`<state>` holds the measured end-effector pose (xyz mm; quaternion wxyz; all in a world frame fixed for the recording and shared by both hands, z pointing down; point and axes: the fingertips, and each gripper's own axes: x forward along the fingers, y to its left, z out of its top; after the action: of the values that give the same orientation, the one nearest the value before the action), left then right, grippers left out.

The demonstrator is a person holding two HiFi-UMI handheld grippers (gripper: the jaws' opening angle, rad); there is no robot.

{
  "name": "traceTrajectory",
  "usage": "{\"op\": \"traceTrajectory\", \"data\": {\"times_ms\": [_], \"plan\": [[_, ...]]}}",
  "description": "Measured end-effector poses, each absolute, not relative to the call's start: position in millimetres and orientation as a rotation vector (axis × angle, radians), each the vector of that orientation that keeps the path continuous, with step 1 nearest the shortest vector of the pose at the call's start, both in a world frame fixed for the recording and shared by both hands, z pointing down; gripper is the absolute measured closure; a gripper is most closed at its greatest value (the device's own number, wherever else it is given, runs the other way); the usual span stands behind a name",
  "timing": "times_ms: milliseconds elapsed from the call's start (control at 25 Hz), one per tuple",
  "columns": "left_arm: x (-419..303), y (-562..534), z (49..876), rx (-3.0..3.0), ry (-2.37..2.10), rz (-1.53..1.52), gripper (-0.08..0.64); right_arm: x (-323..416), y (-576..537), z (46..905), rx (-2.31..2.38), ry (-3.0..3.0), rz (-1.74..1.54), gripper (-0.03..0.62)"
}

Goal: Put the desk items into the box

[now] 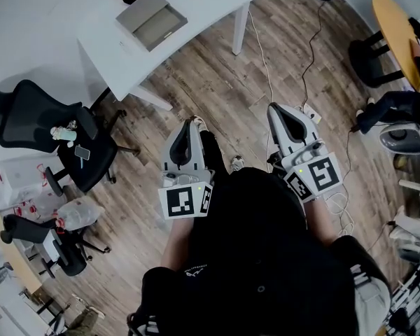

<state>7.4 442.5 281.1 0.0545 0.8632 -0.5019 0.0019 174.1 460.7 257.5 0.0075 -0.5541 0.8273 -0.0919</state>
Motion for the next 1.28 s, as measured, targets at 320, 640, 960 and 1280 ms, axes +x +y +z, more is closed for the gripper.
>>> {"op": "traceTrajectory", "data": {"times_ms": [320,640,960,1280], "plan": [[15.4,360.4,284.5,2.704,-1.429,0.011,0.552,175.7,391.1,263.2,-1.807,2.554,-0.297,0.594],[14.9,257.2,294.1,2.682,-1.379,-0.011,0.552,167.1,295.1,271.3,-1.849,2.568,-0.322,0.594],[3.8,169.4,288.6,2.747,-1.269,-0.001,0.552,144.9,208.7,263.8,-1.901,2.519,-0.305,0.594],[-18.6,98.2,288.8,2.774,-1.215,-0.024,0.552,127.9,138.3,264.3,-1.968,2.45,-0.291,0.594]]}}
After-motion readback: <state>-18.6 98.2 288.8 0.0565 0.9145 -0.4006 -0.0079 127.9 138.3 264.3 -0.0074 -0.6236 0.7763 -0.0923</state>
